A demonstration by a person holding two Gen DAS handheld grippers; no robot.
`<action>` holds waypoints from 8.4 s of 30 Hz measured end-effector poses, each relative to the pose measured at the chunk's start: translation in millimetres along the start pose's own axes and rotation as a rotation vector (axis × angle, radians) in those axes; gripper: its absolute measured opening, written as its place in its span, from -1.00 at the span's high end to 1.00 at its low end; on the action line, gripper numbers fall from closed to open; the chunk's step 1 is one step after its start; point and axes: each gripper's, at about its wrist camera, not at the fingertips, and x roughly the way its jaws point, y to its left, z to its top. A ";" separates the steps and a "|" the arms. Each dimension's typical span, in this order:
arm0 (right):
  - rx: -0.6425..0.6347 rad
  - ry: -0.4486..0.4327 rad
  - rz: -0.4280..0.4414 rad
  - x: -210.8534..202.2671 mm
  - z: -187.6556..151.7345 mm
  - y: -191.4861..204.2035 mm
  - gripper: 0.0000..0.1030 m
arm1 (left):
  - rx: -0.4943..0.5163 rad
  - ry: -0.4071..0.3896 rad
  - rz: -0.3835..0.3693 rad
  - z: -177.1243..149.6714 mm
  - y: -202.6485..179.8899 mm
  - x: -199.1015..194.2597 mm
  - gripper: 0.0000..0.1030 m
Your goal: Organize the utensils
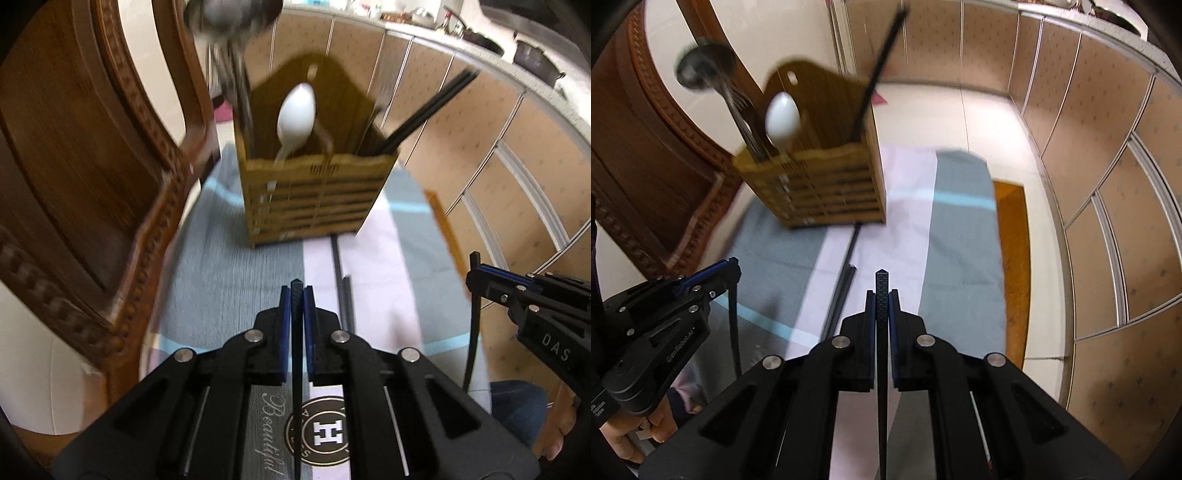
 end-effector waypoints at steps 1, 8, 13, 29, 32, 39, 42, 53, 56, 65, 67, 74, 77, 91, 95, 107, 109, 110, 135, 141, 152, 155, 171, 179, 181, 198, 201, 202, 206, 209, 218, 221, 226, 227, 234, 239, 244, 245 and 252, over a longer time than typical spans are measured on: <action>0.001 -0.020 0.006 -8.5 2.0 -0.5 0.86 | 0.002 -0.022 -0.006 2.0 -1.0 -10.4 0.87; -0.004 -0.158 0.027 -55.9 6.7 3.6 0.86 | 0.006 -0.134 -0.012 17.1 -2.6 -50.7 0.87; -0.022 -0.219 0.013 -78.2 5.5 6.6 0.86 | -0.015 -0.202 -0.006 19.2 0.6 -72.6 0.87; -0.060 -0.306 -0.028 -94.4 0.9 15.3 0.86 | -0.018 -0.319 0.019 23.8 8.0 -116.0 0.87; -0.075 -0.308 -0.036 -93.3 -1.0 18.4 0.86 | -0.014 -0.310 0.018 20.9 7.1 -114.0 0.87; -0.064 -0.327 -0.021 -103.5 6.1 19.0 0.86 | -0.004 -0.326 0.019 25.3 2.8 -120.5 0.87; -0.064 -0.351 -0.013 -114.1 10.8 18.7 0.86 | 0.000 -0.339 0.018 30.1 2.5 -126.6 0.87; -0.081 -0.459 0.015 -160.9 46.7 27.7 0.86 | 0.025 -0.455 0.007 76.8 2.7 -169.3 0.87; -0.088 -0.501 0.009 -175.5 61.0 30.8 0.86 | 0.033 -0.490 0.025 94.0 2.3 -182.5 0.87; -0.055 -0.620 0.016 -206.7 105.8 31.5 0.86 | 0.026 -0.581 0.058 133.6 2.9 -203.0 0.87; -0.047 -0.629 0.019 -205.5 112.9 31.7 0.86 | 0.020 -0.585 0.060 138.1 3.4 -198.8 0.87; -0.041 -0.582 0.010 -162.7 128.0 36.0 0.86 | -0.016 -0.540 0.068 148.0 9.6 -159.6 0.87; -0.039 -0.548 -0.002 -136.2 129.4 36.1 0.86 | -0.023 -0.532 0.075 147.4 15.1 -143.1 0.87; -0.021 -0.396 0.003 -37.2 119.8 37.9 0.86 | 0.001 -0.424 0.073 135.8 12.0 -61.4 0.87; -0.025 -0.383 -0.003 -26.9 115.6 37.7 0.86 | -0.014 -0.408 0.057 132.4 16.2 -51.9 0.87; -0.018 -0.396 0.020 -66.9 84.7 18.8 0.40 | -0.053 -0.406 -0.018 109.6 26.8 -78.7 0.29; -0.016 -0.404 0.032 -81.5 68.2 12.4 0.39 | -0.045 -0.406 -0.028 92.2 27.7 -86.7 0.23; -0.020 -0.405 0.038 -86.5 60.5 9.8 0.39 | -0.040 -0.405 -0.026 82.4 27.5 -89.3 0.17; -0.026 0.100 -0.160 150.7 17.5 39.5 0.39 | -0.055 0.029 -0.006 -79.7 52.4 1.0 0.02; -0.111 0.154 -0.050 137.0 -6.2 62.0 0.39 | -0.067 0.038 -0.010 -82.7 58.1 7.3 0.00; -0.048 0.200 -0.008 119.7 -13.8 26.4 0.78 | -0.031 0.138 -0.094 -81.1 22.9 38.1 -0.02; -0.050 0.184 -0.031 108.9 -17.2 15.4 0.82 | 0.006 0.175 -0.123 -82.2 3.2 51.4 -0.02; 0.061 0.185 -0.022 100.7 -45.3 -41.5 0.83 | 0.036 0.292 -0.081 -118.0 -10.4 54.2 0.90; 0.059 0.215 0.002 101.4 -46.7 -36.8 0.78 | 0.088 0.317 -0.081 -140.7 -13.6 29.0 0.81; 0.052 0.223 -0.002 105.0 -44.2 -34.9 0.71 | 0.094 0.304 -0.067 -131.0 -17.0 35.5 0.59; 0.008 0.237 -0.106 107.3 -37.4 -32.4 0.66 | 0.103 0.246 0.047 -30.8 -30.3 112.9 0.26; 0.024 0.242 -0.106 112.9 -34.8 -34.6 0.64 | 0.103 0.262 0.046 -29.9 -29.9 119.5 0.20; 0.026 0.245 -0.107 115.1 -34.0 -35.0 0.63 | 0.105 0.265 0.047 -31.2 -29.9 120.0 0.18; 0.023 0.244 -0.111 118.5 -31.3 -32.7 0.47 | 0.109 0.266 0.053 -21.3 -28.7 135.8 -0.03; 0.019 0.241 -0.113 120.3 -31.3 -28.4 0.30 | 0.106 0.265 0.073 -21.2 -27.4 138.2 -0.33; 0.006 0.230 -0.125 120.5 -35.0 -20.0 0.14 | 0.087 0.264 0.061 -23.7 -19.3 137.2 -0.47; 0.012 0.232 -0.121 120.2 -35.1 -20.7 0.14 | 0.086 0.273 0.064 -20.0 -18.6 141.1 -0.47; 0.012 0.239 -0.136 122.3 -32.0 -19.6 0.14 | 0.078 0.296 0.068 -12.5 -15.7 144.9 -0.43; 0.014 0.240 -0.137 122.7 -31.6 -20.6 0.14 | 0.081 0.298 0.065 -12.1 -16.1 144.3 -0.36; 0.017 0.243 -0.143 124.3 -29.7 -15.1 0.14 | 0.080 0.289 0.047 -9.7 -19.4 136.8 0.57; 0.019 0.241 -0.137 120.4 -28.1 -15.6 0.82 | 0.057 0.293 0.028 -9.6 -11.8 131.4 0.84; 0.020 0.222 -0.116 111.0 -27.4 -15.3 0.85 | 0.038 0.234 0.020 -5.7 -3.4 109.0 0.85; 0.018 0.212 -0.113 106.4 -26.9 -13.6 0.86 | 0.037 0.222 0.019 -3.5 -1.9 104.0 0.85; 0.004 0.084 -0.091 51.6 -11.8 -4.8 0.86 | 0.040 0.089 0.003 16.4 0.0 42.8 0.86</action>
